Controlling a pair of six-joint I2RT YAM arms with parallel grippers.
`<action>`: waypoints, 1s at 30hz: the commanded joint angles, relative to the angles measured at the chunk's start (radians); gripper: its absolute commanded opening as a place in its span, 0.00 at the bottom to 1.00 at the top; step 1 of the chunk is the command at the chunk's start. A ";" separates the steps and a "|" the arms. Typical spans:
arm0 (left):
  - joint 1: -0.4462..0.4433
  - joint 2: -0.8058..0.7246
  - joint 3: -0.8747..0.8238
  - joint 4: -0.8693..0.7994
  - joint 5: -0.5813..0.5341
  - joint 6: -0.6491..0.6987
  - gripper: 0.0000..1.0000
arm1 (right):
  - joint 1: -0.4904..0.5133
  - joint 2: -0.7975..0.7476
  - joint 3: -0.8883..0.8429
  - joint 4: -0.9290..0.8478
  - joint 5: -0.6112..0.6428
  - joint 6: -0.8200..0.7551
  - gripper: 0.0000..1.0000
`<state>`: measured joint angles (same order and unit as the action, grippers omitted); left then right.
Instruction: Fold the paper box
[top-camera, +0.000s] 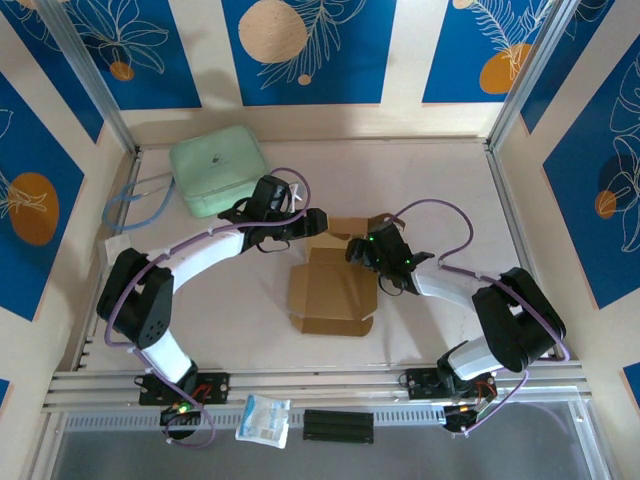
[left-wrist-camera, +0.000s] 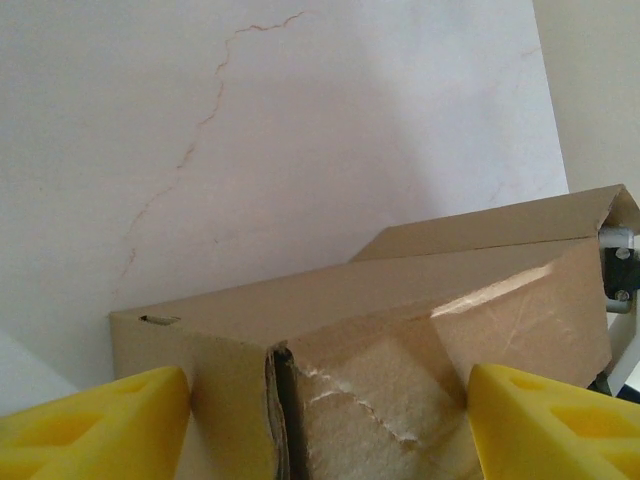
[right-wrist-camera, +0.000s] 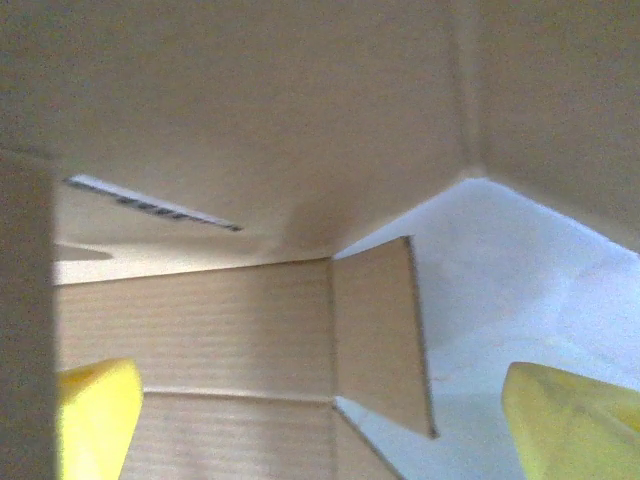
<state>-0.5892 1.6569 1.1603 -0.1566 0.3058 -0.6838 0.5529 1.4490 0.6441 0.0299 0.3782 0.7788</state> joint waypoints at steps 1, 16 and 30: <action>-0.001 0.009 0.022 -0.016 -0.006 0.010 0.73 | 0.002 -0.004 -0.013 0.081 -0.099 -0.018 0.86; -0.001 0.010 0.021 -0.013 0.000 0.006 0.73 | 0.011 0.085 -0.016 0.188 -0.263 -0.048 0.70; -0.003 -0.015 0.025 -0.029 -0.028 0.020 0.76 | 0.045 -0.003 -0.023 0.096 -0.267 -0.062 0.75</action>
<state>-0.5838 1.6566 1.1606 -0.1570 0.2768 -0.6762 0.5644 1.5059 0.6399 0.2096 0.1413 0.7467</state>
